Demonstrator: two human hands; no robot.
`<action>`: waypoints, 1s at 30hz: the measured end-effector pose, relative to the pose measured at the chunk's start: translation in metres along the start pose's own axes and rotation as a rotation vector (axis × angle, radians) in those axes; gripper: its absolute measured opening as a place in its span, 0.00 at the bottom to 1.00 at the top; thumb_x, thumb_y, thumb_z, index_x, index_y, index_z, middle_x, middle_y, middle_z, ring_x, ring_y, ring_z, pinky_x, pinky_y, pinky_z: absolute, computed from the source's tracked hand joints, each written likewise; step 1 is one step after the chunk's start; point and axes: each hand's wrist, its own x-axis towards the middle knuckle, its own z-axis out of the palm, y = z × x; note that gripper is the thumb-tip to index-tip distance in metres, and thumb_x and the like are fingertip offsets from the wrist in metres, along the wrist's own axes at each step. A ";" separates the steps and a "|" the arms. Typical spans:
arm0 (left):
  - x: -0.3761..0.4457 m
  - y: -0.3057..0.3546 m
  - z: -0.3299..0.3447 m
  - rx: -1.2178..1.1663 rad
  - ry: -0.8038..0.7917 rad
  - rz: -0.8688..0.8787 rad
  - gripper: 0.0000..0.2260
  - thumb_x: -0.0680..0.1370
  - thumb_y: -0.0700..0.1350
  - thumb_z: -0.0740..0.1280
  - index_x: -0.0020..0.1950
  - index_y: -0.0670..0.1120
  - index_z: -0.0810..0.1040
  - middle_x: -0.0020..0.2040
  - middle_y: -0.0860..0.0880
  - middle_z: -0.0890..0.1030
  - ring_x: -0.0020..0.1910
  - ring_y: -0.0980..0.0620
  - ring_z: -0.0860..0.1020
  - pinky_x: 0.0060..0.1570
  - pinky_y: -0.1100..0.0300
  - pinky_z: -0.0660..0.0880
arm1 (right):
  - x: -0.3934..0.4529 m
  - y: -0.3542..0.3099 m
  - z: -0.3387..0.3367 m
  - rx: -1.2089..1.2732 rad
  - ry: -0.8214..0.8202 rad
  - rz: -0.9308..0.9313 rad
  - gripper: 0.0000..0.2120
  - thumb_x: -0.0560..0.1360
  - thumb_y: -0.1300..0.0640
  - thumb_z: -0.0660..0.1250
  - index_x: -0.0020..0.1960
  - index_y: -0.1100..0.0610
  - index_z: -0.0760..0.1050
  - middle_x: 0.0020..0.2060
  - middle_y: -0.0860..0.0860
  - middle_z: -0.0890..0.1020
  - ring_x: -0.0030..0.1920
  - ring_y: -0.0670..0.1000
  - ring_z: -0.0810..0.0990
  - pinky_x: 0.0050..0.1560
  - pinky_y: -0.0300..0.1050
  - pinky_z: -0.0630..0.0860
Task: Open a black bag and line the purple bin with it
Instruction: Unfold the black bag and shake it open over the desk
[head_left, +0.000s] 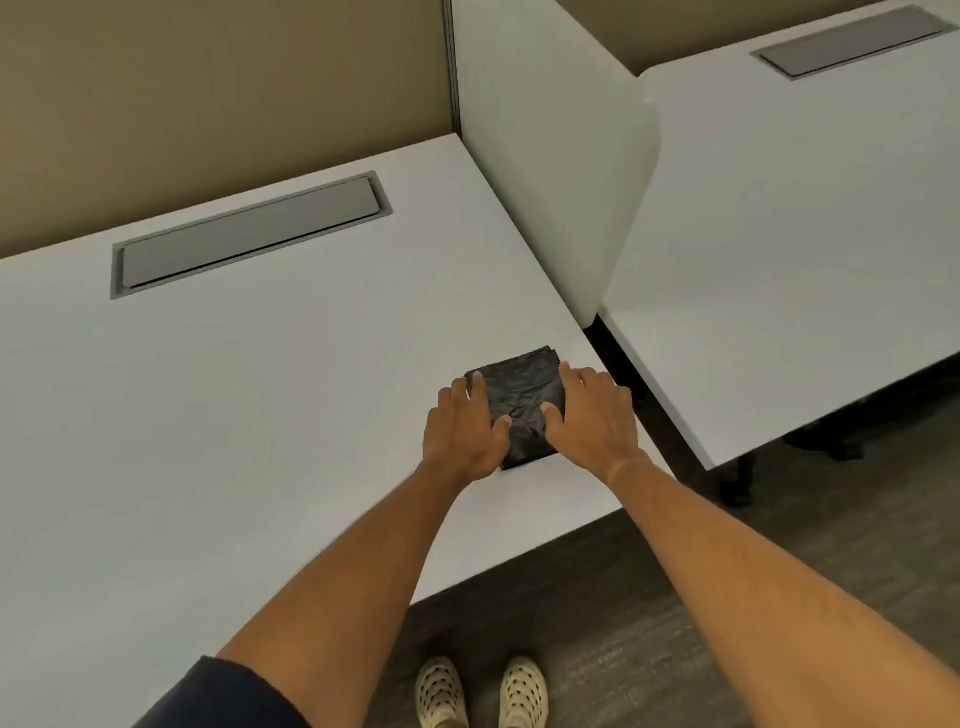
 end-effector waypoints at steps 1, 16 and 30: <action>0.004 0.000 0.003 -0.018 -0.012 -0.017 0.32 0.81 0.54 0.58 0.79 0.41 0.52 0.76 0.39 0.61 0.73 0.41 0.62 0.68 0.47 0.65 | 0.003 0.000 0.002 0.006 -0.013 0.009 0.29 0.79 0.46 0.59 0.76 0.58 0.61 0.68 0.56 0.73 0.67 0.57 0.71 0.64 0.54 0.68; 0.030 -0.001 0.016 -0.556 0.070 -0.257 0.29 0.77 0.42 0.65 0.75 0.41 0.58 0.60 0.38 0.74 0.58 0.41 0.75 0.57 0.52 0.72 | 0.028 0.002 0.020 0.380 -0.030 0.199 0.21 0.78 0.55 0.66 0.69 0.60 0.70 0.58 0.58 0.78 0.59 0.58 0.76 0.58 0.51 0.76; -0.001 0.003 -0.081 -0.981 0.298 -0.366 0.05 0.82 0.43 0.62 0.53 0.44 0.75 0.48 0.47 0.79 0.47 0.50 0.78 0.43 0.62 0.73 | 0.028 -0.040 -0.043 0.901 0.013 0.168 0.11 0.78 0.56 0.68 0.37 0.54 0.72 0.32 0.50 0.76 0.34 0.47 0.76 0.39 0.40 0.72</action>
